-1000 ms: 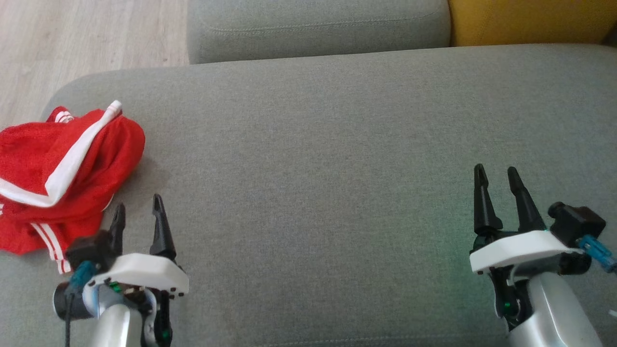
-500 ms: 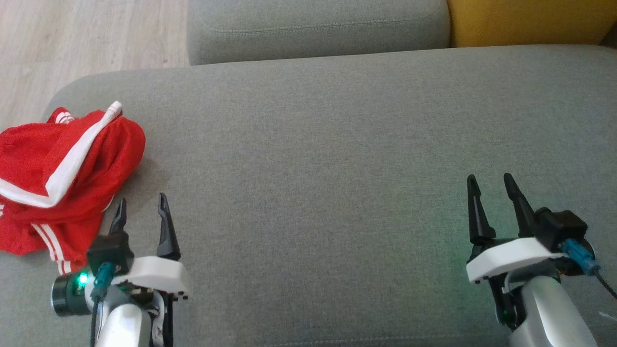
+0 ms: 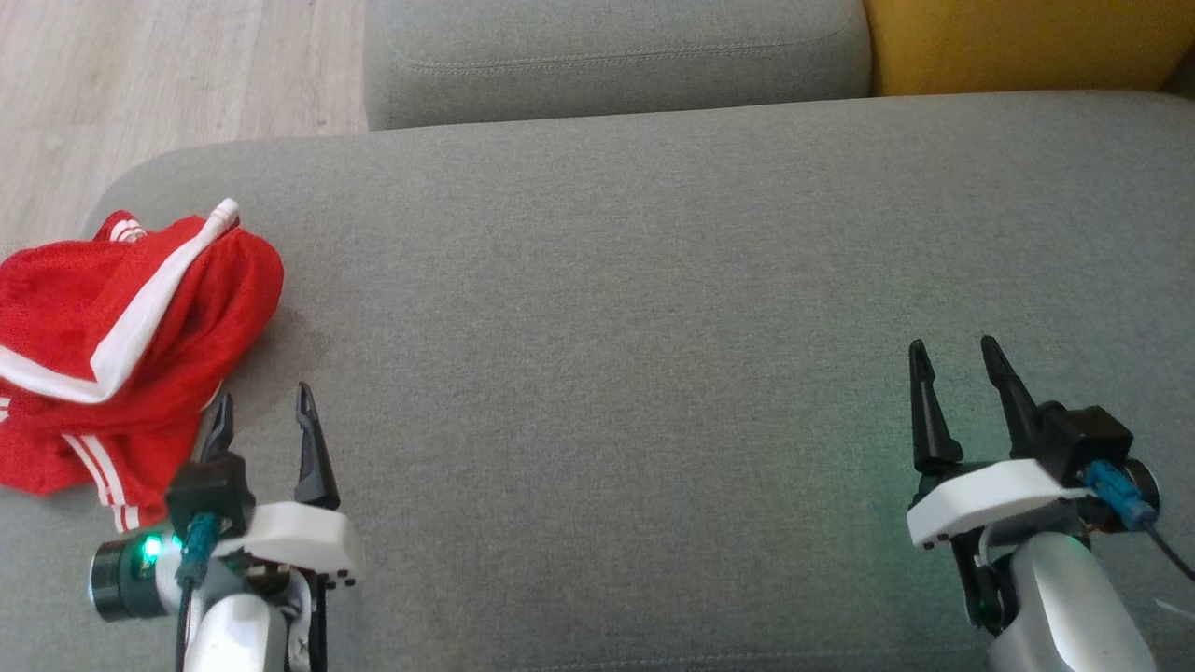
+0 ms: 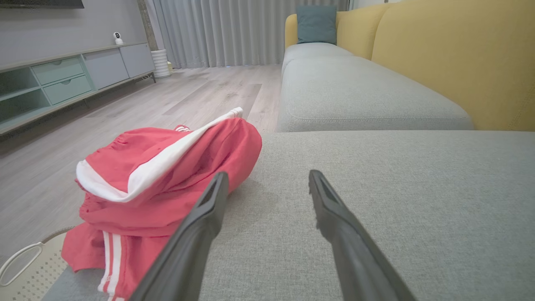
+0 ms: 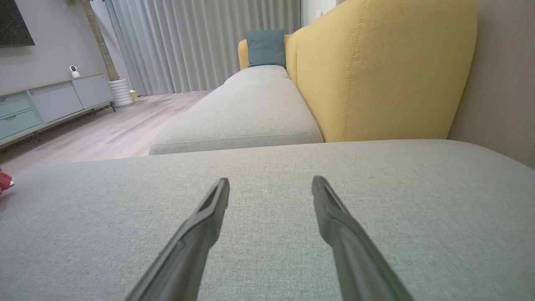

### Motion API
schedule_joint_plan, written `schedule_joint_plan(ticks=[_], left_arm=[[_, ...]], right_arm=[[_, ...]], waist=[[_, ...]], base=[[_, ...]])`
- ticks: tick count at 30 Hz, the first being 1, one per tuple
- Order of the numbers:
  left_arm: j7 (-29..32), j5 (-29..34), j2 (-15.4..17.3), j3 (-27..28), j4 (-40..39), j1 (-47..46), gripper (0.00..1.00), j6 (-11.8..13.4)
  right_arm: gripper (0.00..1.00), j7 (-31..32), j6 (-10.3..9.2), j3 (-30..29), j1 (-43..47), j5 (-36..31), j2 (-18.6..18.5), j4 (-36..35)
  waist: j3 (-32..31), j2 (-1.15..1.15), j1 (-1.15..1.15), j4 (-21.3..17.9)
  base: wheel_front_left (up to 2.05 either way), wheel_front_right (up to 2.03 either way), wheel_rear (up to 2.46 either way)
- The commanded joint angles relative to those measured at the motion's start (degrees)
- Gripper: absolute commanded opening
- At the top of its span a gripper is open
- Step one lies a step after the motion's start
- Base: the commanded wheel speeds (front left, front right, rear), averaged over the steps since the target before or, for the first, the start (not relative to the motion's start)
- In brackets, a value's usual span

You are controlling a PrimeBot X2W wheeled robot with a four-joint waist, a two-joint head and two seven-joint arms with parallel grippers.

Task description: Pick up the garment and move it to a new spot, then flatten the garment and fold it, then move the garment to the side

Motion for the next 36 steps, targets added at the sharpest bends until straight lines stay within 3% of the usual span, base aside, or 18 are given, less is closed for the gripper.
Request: schedule_joint_plan(ticks=[1, 9, 14, 21, 36], left_arm=[[-0.72, -0.2, 0.51, 1.95, -1.61, -2.9, 1.0, -0.39], [-0.72, 0.06, 0.25, 2.39, -1.77, -3.05, 1.0, -0.87], [-0.72, 0.11, 0.12, 2.37, -1.78, -3.1, 1.0, -1.07], [-0.72, 0.24, 0.06, 2.8, -1.74, -3.15, 1.0, -1.39], [-0.72, 0.32, 1.18, 6.31, -2.6, -1.38, 1.0, -1.48]], right_arm=[[1.0, -0.63, -0.05, 1.1, -2.6, -0.74, 0.35, -1.48], [1.0, -0.63, -0.05, 0.98, -2.6, -1.0, 0.59, -1.79], [1.0, -0.63, -0.05, 1.69, -2.26, -0.87, 0.68, -2.73], [1.0, -0.63, -0.05, 3.19, -2.08, -0.32, 0.77, -3.01], [1.0, -0.63, -0.05, 4.82, -0.98, 1.97, 0.83, -3.19]], waist=[[0.02, 0.0, 0.0, 0.09], [0.12, 0.0, 0.0, 0.75], [0.21, 0.0, 0.0, 3.34], [-0.34, 0.0, 0.0, 9.01], [-0.78, 0.0, 0.0, 25.78]], base=[[0.0, 0.0, 0.0], [0.0, 0.0, 0.0], [0.0, 0.0, 0.0], [0.0, 0.0, 0.0], [0.0, 0.0, 0.0]])
